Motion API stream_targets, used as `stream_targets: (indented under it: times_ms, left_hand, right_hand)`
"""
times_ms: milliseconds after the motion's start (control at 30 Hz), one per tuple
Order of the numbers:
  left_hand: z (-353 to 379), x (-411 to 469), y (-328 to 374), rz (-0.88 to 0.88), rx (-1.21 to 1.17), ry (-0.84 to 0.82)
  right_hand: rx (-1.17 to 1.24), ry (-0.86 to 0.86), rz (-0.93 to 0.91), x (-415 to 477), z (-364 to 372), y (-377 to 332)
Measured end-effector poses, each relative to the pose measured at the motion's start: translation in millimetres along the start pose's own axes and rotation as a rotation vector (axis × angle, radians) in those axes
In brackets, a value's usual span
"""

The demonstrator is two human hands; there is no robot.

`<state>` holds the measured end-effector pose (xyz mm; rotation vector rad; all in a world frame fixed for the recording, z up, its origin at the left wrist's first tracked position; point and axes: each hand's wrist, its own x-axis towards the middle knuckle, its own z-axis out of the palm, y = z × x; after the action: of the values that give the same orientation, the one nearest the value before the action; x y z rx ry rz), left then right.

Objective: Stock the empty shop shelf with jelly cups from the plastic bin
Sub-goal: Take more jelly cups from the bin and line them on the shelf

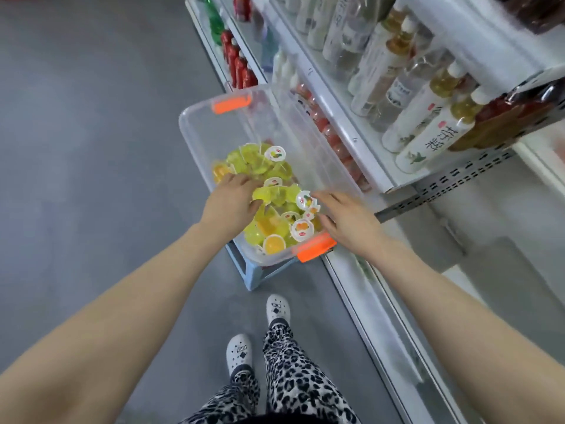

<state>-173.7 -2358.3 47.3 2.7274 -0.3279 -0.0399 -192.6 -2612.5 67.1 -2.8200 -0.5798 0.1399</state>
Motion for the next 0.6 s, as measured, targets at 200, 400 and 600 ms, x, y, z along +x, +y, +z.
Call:
stream_targets:
  times_ms: [200,400,600]
  left_hand:
    - [17.6,18.8,-7.4,-0.013,0.07,-0.007]
    - [24.9,19.3,-12.0,0.004,0.108,0.036]
    - [27.6,19.8,-15.7,0.005,0.118,0.041]
  right_hand:
    - [-0.036,-0.476,0.043,62.0,32.9,8.8]
    - [-0.191,-0.922,0.098,94.2,62.9,1.1]
    - [-0.246,-0.823,0.028,93.9,72.7,-5.0]
